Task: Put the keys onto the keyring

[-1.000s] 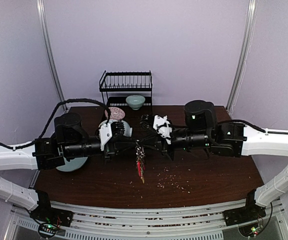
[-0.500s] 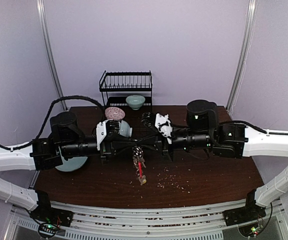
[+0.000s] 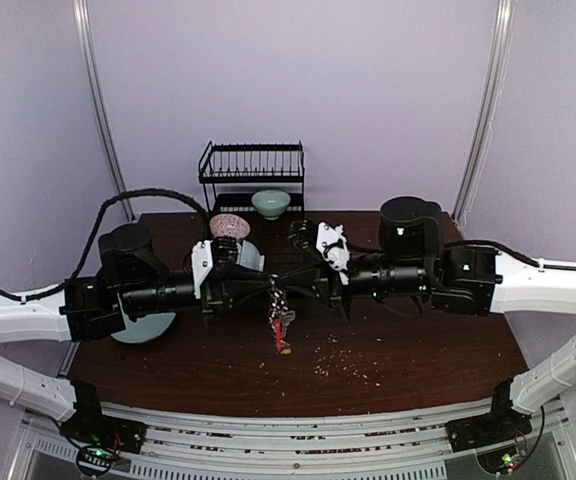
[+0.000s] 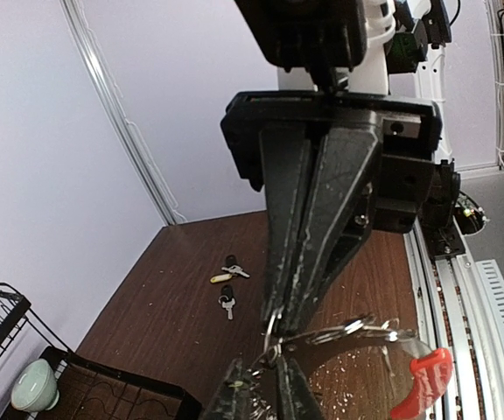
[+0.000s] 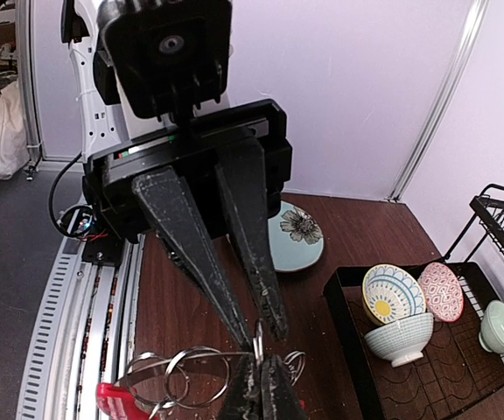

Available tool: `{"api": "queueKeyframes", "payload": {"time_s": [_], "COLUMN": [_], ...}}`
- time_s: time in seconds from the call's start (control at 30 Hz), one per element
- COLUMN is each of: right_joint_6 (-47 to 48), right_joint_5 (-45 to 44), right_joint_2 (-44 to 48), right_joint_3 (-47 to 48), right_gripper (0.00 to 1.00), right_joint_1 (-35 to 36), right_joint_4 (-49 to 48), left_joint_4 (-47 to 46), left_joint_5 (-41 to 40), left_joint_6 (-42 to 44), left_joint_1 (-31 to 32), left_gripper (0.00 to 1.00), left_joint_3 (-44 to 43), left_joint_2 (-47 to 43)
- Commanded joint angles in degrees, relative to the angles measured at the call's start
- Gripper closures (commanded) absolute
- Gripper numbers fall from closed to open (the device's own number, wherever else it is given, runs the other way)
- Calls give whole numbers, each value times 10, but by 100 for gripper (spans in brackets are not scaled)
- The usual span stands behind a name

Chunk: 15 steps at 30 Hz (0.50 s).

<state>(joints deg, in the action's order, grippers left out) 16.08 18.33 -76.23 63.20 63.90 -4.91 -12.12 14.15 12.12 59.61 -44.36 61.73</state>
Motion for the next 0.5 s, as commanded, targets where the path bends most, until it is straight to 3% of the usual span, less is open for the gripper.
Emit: {"api": "queueKeyframes", "payload": {"time_s": [0.0, 0.27, 0.4, 0.47], "right_joint_6": [-9, -4, -1, 1], "right_joint_5": [15, 7, 9, 9], "right_joint_2": [13, 7, -2, -5], "right_joint_3": [9, 13, 23, 25], "right_gripper": [100, 100, 100, 100], "right_joint_1": [4, 6, 6, 7], "right_joint_4": [-26, -19, -10, -7], "left_joint_4": [-21, -23, -23, -23], "left_joint_5": [-4, 42, 40, 42], "left_joint_6": [-1, -1, -10, -15], "left_joint_1": [-2, -2, -2, -2], "left_gripper": [91, 81, 93, 93], "left_joint_3": [-11, -17, -24, -25], "left_joint_2": [5, -3, 5, 8]}}
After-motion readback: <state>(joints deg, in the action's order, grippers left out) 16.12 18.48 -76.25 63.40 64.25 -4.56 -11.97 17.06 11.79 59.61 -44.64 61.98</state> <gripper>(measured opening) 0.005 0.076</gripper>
